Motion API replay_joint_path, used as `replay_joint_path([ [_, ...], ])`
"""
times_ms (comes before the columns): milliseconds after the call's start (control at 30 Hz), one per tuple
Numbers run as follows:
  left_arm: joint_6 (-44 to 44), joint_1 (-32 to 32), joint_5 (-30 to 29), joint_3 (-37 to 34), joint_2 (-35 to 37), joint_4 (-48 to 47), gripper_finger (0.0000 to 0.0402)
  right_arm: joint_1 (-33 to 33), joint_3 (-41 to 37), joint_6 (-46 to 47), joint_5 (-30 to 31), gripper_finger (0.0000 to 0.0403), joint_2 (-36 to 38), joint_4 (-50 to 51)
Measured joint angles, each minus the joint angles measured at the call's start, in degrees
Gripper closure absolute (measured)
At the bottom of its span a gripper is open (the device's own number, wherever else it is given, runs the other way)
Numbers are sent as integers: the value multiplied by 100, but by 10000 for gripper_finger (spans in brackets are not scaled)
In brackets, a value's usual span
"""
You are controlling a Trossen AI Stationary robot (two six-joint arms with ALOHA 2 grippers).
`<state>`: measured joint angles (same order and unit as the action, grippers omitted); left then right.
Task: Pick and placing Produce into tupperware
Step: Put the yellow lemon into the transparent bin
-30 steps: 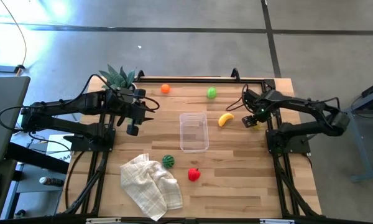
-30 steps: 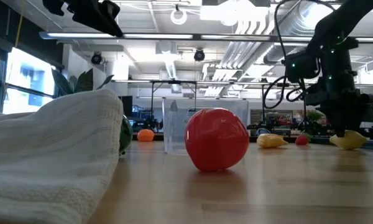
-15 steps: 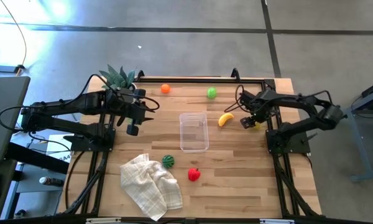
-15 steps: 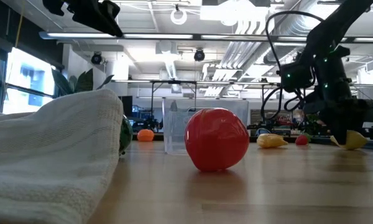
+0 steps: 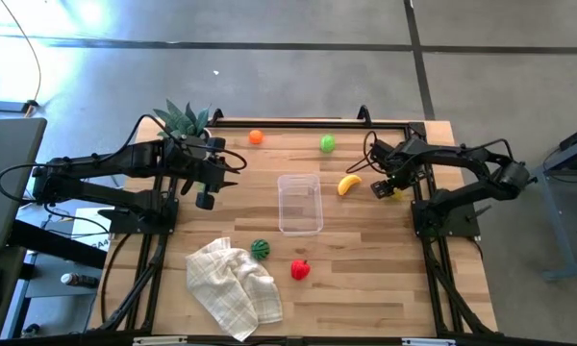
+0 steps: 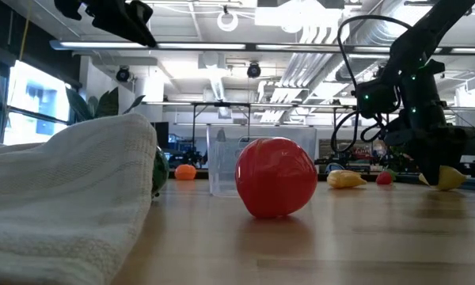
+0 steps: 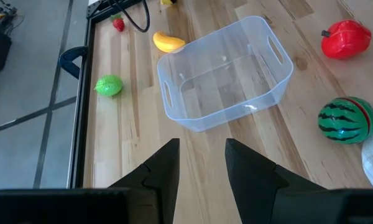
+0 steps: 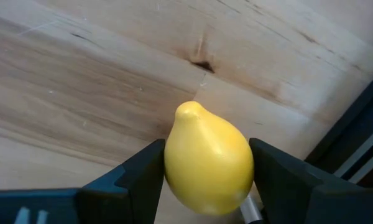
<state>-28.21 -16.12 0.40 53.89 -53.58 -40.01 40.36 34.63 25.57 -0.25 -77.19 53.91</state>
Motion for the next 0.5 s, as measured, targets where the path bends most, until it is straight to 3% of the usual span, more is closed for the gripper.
replay_joint_path([
  [500, 0, 0, 0, 0, 1, 0, 284, 0, 0, -9, -1, 200, 0, -1],
])
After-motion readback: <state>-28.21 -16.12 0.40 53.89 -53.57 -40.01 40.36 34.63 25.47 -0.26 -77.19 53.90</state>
